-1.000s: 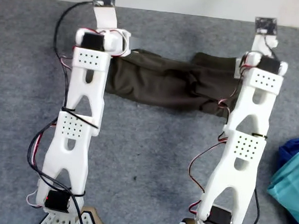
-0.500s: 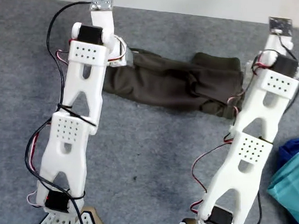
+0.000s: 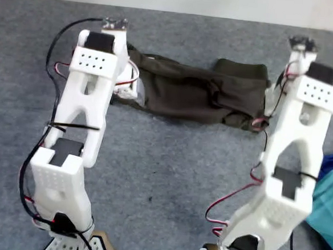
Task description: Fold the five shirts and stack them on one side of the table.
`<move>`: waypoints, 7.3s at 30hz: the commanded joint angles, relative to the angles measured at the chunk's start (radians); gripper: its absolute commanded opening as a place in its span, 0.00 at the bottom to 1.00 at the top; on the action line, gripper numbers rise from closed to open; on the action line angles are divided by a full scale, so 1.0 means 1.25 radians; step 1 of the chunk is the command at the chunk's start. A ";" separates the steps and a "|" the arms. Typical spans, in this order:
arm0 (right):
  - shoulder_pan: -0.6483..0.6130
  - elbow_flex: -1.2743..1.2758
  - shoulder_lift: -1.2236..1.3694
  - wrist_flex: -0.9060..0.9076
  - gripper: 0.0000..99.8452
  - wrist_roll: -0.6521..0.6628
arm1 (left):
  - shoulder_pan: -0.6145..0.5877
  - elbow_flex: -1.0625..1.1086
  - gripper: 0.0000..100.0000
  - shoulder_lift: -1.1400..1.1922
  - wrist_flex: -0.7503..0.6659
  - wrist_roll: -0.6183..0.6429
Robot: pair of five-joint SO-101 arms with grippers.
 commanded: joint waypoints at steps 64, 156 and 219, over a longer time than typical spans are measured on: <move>0.090 0.404 0.048 -0.607 0.01 -0.059 | -0.155 0.131 0.06 0.202 -0.552 -0.151; 0.133 0.801 -0.414 -0.411 0.01 0.056 | -0.134 0.727 0.01 -0.434 -0.355 -0.280; -0.316 0.770 -0.695 -0.256 0.11 -0.064 | -0.158 0.851 0.23 -0.549 -0.450 0.113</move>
